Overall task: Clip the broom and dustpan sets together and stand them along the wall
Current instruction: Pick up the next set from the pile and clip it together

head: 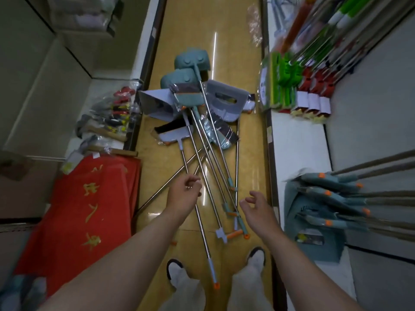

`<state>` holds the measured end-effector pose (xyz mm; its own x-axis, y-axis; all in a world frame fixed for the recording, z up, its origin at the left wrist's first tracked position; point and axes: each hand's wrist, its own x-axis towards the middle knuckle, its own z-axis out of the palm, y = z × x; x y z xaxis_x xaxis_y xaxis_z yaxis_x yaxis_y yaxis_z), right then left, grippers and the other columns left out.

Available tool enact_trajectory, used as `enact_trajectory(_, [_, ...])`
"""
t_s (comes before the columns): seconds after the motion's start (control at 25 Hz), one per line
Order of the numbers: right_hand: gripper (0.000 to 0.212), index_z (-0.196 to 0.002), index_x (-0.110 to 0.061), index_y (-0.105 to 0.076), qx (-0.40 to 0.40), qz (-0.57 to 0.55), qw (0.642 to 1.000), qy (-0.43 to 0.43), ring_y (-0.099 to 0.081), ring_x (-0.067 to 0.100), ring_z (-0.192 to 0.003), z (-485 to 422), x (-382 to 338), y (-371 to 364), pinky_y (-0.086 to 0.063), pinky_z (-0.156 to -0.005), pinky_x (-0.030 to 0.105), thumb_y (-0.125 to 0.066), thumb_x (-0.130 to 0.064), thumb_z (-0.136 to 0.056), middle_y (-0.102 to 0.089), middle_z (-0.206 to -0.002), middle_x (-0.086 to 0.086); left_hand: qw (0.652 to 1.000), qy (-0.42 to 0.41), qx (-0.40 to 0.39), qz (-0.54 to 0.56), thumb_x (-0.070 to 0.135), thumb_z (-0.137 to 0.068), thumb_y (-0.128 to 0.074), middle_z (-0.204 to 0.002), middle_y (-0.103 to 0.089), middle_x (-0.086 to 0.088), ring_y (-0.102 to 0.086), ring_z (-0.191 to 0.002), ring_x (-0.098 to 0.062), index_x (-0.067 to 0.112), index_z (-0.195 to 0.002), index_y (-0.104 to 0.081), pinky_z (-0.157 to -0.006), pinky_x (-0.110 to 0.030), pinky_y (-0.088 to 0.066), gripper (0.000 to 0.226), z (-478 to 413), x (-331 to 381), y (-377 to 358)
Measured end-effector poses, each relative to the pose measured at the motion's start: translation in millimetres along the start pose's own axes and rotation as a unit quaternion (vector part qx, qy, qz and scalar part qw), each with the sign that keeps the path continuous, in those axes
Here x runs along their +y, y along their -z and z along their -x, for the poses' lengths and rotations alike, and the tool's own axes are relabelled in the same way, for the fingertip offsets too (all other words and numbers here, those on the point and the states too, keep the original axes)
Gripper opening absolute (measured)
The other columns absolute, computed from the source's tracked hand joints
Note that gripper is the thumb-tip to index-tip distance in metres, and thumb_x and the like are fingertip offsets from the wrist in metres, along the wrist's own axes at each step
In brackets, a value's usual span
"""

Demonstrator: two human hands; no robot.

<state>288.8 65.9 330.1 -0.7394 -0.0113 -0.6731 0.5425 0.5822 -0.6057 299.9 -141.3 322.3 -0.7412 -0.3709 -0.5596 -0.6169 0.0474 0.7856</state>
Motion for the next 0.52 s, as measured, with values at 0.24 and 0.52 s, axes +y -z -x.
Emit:
enact_trajectory(0.24, [0.045,-0.144,-0.016,-0.046,0.007,0.028,0.998,-0.052,-0.052,0.018,-0.116,-143.8,61.2,-52.7,-0.042,-0.089,0.03,-0.051,-0.034,-0.102,-0.053,-0.141,0.003,0.998,0.059,0.01,-0.014,0.012,-0.094,-0.062,-0.089,-0.068,-0.005,-0.071,-0.075,-0.02,0.02,-0.093,-0.07,-0.061,-0.025,-0.051,0.011,-95.9,-108.3,-43.3])
enact_trajectory(0.52, [0.052,-0.144,-0.014,-0.046,-0.012,0.147,0.988,-0.045,-0.052,0.026,-0.127,-335.5,135.0,-89.3,-0.045,-0.099,0.036,-0.05,-0.042,-0.1,-0.05,-0.145,0.008,0.994,0.084,0.062,0.012,0.017,-0.094,-0.062,-0.094,-0.07,-0.006,-0.07,-0.081,-0.021,0.021,-0.093,-0.072,-0.077,-0.038,-0.057,0.01,-225.3,-195.1,-119.0])
